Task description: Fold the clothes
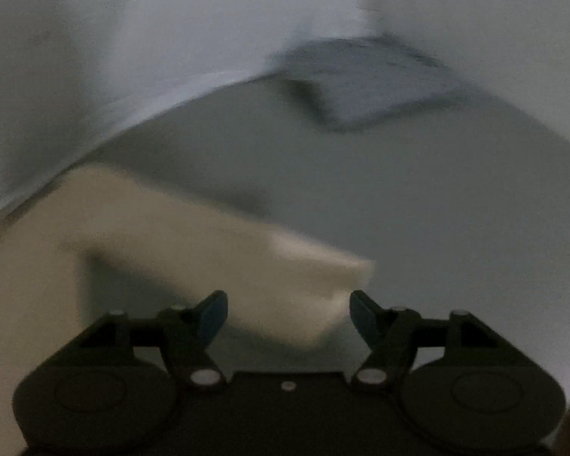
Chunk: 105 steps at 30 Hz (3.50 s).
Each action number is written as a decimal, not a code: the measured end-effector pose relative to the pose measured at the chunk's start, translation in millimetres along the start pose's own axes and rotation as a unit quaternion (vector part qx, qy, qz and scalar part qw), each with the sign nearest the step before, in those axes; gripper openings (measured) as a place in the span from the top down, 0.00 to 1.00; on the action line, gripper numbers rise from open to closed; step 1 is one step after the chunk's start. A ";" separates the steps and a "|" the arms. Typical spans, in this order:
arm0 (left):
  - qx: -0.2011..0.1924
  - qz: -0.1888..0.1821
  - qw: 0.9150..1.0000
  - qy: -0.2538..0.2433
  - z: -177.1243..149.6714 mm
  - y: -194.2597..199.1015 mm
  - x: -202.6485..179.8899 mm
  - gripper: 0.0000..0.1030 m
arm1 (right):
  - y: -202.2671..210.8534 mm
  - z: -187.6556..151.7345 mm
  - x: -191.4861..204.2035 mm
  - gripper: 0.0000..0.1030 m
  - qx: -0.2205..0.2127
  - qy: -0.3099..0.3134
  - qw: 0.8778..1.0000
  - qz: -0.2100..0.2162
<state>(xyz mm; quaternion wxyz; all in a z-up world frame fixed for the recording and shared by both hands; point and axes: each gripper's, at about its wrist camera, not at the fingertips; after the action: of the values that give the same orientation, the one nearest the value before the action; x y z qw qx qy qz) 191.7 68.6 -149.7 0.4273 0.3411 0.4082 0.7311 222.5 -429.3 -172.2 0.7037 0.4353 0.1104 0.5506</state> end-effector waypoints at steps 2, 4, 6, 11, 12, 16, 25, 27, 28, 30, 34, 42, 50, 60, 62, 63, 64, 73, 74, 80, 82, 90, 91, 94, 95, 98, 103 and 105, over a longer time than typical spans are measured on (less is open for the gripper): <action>0.004 0.005 1.000 -0.014 -2.5 5.9 -5.4 0.50 | -14.3 5.0 -17.8 0.30 -0.003 -0.028 1.000 -0.003; 0.007 0.007 1.000 -0.026 -3.9 9.9 -9.0 0.49 | -25.5 4.4 -22.2 0.30 -0.004 -0.022 1.000 0.002; 0.008 0.012 0.999 -0.037 -3.6 12.9 -12.0 0.49 | -32.2 -3.2 -9.6 0.55 -0.012 0.055 0.998 -0.017; -0.002 0.015 0.999 -0.045 1.8 23.1 -10.5 0.49 | -22.1 -4.2 -7.3 0.97 -0.025 0.109 0.993 -0.036; -0.005 0.016 0.999 -0.043 3.2 24.9 -8.5 0.49 | -21.0 -1.9 -12.6 0.97 -0.030 0.106 0.993 -0.050; -0.009 0.019 0.999 -0.040 5.0 26.5 3.2 0.47 | -27.5 3.8 -30.8 0.97 -0.039 0.110 0.987 -0.106; 0.001 0.008 1.000 -0.003 13.9 3.9 50.3 0.45 | 0.5 -9.2 -24.6 0.48 -0.034 0.069 0.981 -0.176; -0.007 0.006 1.000 0.009 21.9 -2.3 64.2 0.42 | 9.3 -17.4 -12.2 0.48 -0.033 0.065 0.984 -0.164; -0.014 0.007 1.000 0.011 26.3 -5.4 70.1 0.40 | 12.7 -22.7 -3.7 0.48 -0.030 0.068 0.984 -0.159; -0.033 0.017 0.999 0.001 36.6 -12.0 77.7 0.39 | 21.0 -38.7 19.9 0.45 -0.018 0.076 0.986 -0.148; -0.078 0.029 0.996 -0.030 67.6 -30.6 87.7 0.36 | 28.8 -68.8 80.0 0.40 0.000 0.121 0.986 -0.119; -0.161 0.054 0.982 -0.079 148.8 -89.4 94.4 0.26 | 29.4 -108.3 195.0 0.31 0.003 0.226 0.971 -0.075; -0.228 0.124 0.959 -0.116 196.2 -131.9 87.7 0.24 | 22.4 -136.6 250.1 0.28 0.007 0.272 0.958 -0.094; -0.453 0.273 0.838 -0.137 174.7 -17.7 104.3 0.20 | 0.0 -141.4 258.1 0.28 0.042 0.300 0.951 -0.068; -0.418 0.231 0.868 -0.138 175.3 -17.4 108.2 0.18 | -5.3 -136.1 255.0 0.28 0.047 0.282 0.956 -0.059; -0.388 0.201 0.887 -0.148 175.4 -24.4 108.6 0.18 | -7.6 -132.8 253.7 0.28 0.048 0.273 0.959 -0.055; -0.358 0.178 0.902 -0.163 174.0 -34.2 106.0 0.18 | -9.7 -129.9 252.8 0.28 0.048 0.265 0.962 -0.050; -0.217 0.156 0.949 -0.166 170.8 -126.5 78.1 0.18 | -7.8 -132.9 245.6 0.26 0.041 0.248 0.967 -0.042; -0.218 0.154 0.952 -0.151 174.9 -130.6 79.8 0.18 | -6.3 -134.0 243.7 0.25 0.040 0.243 0.968 -0.043; -0.268 0.132 0.945 -0.131 201.5 -128.8 81.5 0.94 | -1.1 -138.5 236.5 0.22 0.032 0.219 0.974 -0.050; -0.305 0.112 0.937 -0.128 212.6 -114.1 79.4 0.94 | -1.1 -139.5 237.5 0.22 0.030 0.221 0.974 -0.051; -0.313 -0.102 0.903 -0.276 214.7 -61.0 -48.2 0.32 | -4.8 -136.2 236.9 0.19 0.031 0.220 0.973 -0.054; -0.285 -0.134 0.902 -0.296 209.9 -64.8 -61.9 0.27 | -5.3 -136.1 237.1 0.19 0.031 0.220 0.973 -0.054; -0.250 -0.182 0.883 -0.352 183.9 -66.7 -79.6 0.26 | -5.6 -136.6 237.1 0.18 0.031 0.218 0.974 -0.053; -0.251 -0.191 0.877 -0.363 174.9 -65.0 -79.7 0.25 | -5.3 -137.1 236.9 0.18 0.030 0.217 0.974 -0.053; -0.259 -0.204 0.870 -0.368 158.8 -61.6 -64.3 0.16 | -4.7 -138.2 234.7 0.15 0.026 0.208 0.976 -0.051; -0.230 -0.180 0.915 -0.277 180.9 -78.5 -23.4 0.10 | -6.8 -137.1 228.6 0.10 0.023 0.185 0.981 -0.051; -0.212 -0.166 0.933 -0.239 198.2 -92.8 -17.7 0.10 | -7.8 -136.7 226.2 0.08 0.021 0.176 0.983 -0.050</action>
<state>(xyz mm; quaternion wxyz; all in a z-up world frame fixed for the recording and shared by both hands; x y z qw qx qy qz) 398.9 141.1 -148.8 0.6898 0.3349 0.1798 0.6162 224.5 -165.3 -186.2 0.6905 0.3403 0.2657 0.5804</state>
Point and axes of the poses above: each gripper's, at about its wrist camera, not at the fingertips, and y roughly against the way its jaws point, x to its left, z to its top, and after that the axes turned 10 degrees about z, right-handed
